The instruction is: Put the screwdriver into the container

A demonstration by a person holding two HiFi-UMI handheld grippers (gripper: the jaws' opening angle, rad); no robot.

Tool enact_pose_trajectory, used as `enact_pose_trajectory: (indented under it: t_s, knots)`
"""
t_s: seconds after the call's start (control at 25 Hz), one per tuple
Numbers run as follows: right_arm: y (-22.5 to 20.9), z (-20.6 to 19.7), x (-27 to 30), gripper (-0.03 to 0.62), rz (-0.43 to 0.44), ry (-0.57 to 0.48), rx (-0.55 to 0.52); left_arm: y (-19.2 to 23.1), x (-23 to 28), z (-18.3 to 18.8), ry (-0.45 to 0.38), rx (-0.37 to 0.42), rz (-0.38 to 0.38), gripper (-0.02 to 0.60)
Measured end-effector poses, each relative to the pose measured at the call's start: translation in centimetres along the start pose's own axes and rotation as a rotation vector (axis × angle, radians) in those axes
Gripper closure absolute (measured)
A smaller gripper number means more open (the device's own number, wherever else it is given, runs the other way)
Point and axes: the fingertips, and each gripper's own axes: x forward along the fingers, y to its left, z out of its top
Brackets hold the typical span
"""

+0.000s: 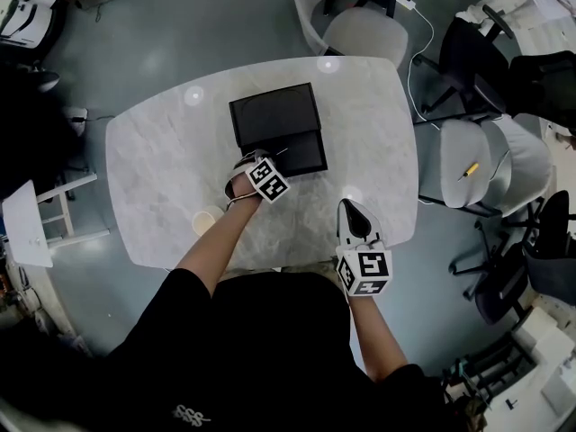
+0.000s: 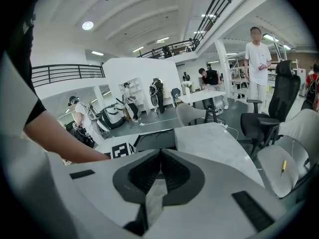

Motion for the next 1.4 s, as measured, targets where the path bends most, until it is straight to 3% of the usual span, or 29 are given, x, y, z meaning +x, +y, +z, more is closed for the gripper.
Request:
enact_pose_trajectory:
  t_s: [0.28,0.72,1.0,1.24,1.32,1.4]
  knots:
    - [-0.7,0.6,-0.1,0.582,-0.011,-0.02,0.018,0.2,0.1,0.0,0.016,0.031,0.031,0.512]
    - [-1.0,0.4,-0.6,0.582,-0.024,-0.029,0.036,-0.1,0.0,0.2,-0.01,-0.009,0.011,0.476]
    - [-0.7,1.1,-1.4,0.582,-0.016,-0.054,0.05,-0.5,-0.9,0.5,-0.082,-0.044,-0.024,0.429]
    - [0.4,1.5,-1.8,0.582,0.012,-0.068,0.027,-0.6,-3.4,0.9,-0.16,-0.081,-0.006,0.423]
    - [1.0,1.5,-1.9,0.582,0.026,-0.07,0.018,-0.4,-4.7,1.0,-0.192,-0.115,0.003,0.423]
    - [1.4,1.5,-2.2,0.582,0.033,-0.075,0.015,-0.3,-6.8,1.5,-0.248,-0.198,0.001,0.423]
